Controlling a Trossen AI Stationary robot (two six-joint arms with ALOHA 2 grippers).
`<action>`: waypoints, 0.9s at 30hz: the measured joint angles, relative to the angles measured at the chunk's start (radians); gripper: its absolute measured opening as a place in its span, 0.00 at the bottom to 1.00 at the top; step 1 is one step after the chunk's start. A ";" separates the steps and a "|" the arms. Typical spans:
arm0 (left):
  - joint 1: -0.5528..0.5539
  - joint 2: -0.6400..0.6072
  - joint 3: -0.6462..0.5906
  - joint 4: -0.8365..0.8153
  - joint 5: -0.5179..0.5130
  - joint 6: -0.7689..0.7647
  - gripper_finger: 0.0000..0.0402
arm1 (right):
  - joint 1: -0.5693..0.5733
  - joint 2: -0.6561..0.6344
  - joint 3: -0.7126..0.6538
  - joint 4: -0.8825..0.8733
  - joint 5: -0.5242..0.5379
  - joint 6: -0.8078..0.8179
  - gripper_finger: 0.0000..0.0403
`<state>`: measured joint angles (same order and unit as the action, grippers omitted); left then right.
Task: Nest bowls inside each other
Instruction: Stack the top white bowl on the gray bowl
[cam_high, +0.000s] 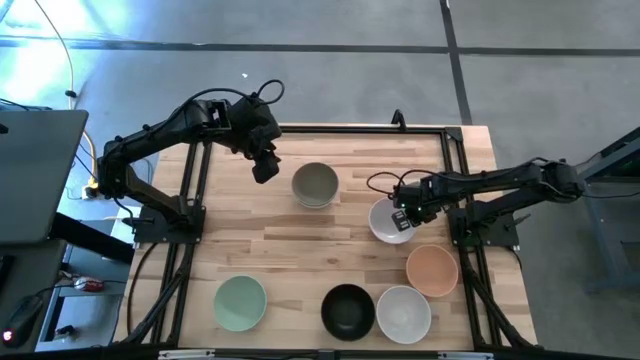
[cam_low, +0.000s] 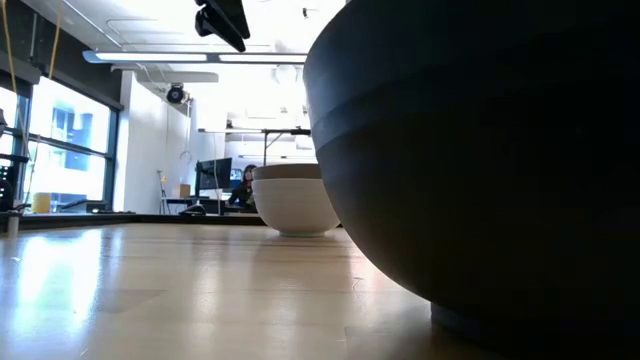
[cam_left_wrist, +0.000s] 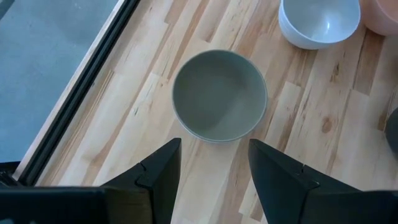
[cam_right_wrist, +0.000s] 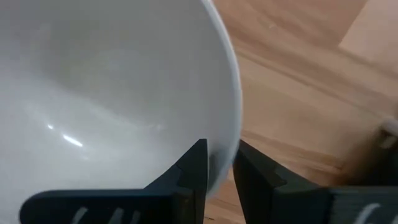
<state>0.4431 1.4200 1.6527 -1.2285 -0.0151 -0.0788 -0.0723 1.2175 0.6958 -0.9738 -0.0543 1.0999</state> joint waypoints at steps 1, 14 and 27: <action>0.000 0.000 0.000 0.000 0.000 0.000 0.44 | 0.000 0.000 -0.011 0.014 -0.007 0.007 0.16; 0.000 0.000 0.000 0.000 0.000 0.003 0.44 | -0.020 0.000 0.052 -0.009 -0.007 -0.068 0.01; 0.000 0.001 0.000 -0.055 -0.006 0.030 0.44 | -0.153 0.001 0.312 -0.137 0.016 -0.160 0.00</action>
<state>0.4431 1.4208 1.6527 -1.2840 -0.0212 -0.0489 -0.2249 1.2182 1.0081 -1.1110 -0.0388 0.9396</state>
